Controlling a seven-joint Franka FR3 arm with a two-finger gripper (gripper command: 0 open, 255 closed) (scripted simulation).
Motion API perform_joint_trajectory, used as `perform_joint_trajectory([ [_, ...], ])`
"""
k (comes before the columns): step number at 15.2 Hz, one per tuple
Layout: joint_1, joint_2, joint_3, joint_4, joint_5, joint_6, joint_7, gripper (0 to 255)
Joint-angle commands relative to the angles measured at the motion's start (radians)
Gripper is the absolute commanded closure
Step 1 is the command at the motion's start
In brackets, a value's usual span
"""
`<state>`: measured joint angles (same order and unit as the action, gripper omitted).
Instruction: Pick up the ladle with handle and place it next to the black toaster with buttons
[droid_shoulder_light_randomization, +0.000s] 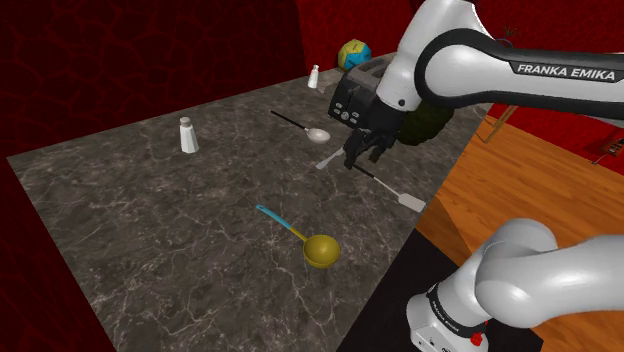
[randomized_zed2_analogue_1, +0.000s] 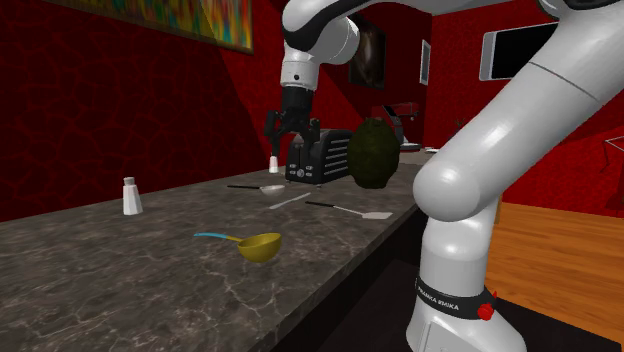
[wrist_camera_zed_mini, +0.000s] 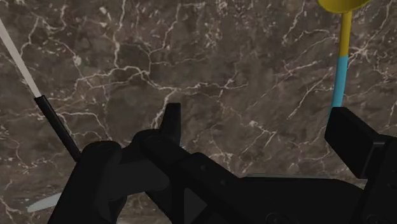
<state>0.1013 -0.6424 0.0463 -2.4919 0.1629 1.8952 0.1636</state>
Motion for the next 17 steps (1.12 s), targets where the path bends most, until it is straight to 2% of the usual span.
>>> perform_joint_trajectory([
  [1, 0.024, 0.034, 0.02, -0.011, 0.02, 0.035, -0.003, 0],
  [15, 0.195, 0.359, 0.179, -0.04, 0.156, 0.315, -0.027, 0],
  [17, 0.198, 0.375, 0.184, -0.053, 0.161, 0.346, -0.029, 0],
])
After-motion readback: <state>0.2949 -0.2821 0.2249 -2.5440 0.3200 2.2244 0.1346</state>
